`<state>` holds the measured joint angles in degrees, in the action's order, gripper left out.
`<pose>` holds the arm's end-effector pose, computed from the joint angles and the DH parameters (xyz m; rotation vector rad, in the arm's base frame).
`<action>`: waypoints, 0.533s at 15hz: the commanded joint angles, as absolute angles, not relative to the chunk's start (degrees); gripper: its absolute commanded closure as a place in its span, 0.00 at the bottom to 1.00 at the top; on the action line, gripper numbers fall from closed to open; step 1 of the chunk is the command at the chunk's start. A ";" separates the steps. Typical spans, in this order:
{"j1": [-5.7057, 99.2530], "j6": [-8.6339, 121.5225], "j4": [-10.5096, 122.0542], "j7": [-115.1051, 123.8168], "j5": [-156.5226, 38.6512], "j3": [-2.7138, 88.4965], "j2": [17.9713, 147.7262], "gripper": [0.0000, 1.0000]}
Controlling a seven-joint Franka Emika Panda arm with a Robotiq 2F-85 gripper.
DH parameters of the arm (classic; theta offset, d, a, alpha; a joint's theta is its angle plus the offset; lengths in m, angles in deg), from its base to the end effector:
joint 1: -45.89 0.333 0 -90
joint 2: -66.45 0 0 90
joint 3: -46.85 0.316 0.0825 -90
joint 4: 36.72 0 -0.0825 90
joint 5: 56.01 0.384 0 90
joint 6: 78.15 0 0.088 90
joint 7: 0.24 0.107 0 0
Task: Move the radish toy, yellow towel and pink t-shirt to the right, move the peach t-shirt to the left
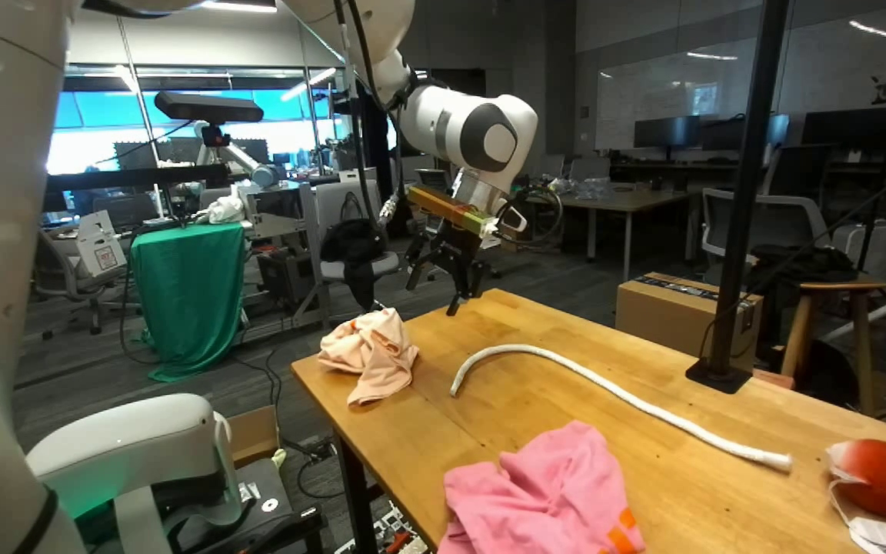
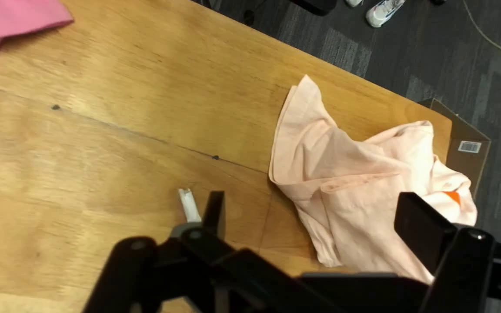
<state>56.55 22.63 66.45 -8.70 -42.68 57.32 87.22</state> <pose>0.5493 0.2272 0.3269 -2.7751 -0.6024 0.6188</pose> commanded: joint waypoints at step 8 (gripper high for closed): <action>52.56 34.67 85.13 -9.63 -43.72 54.44 68.03 0.00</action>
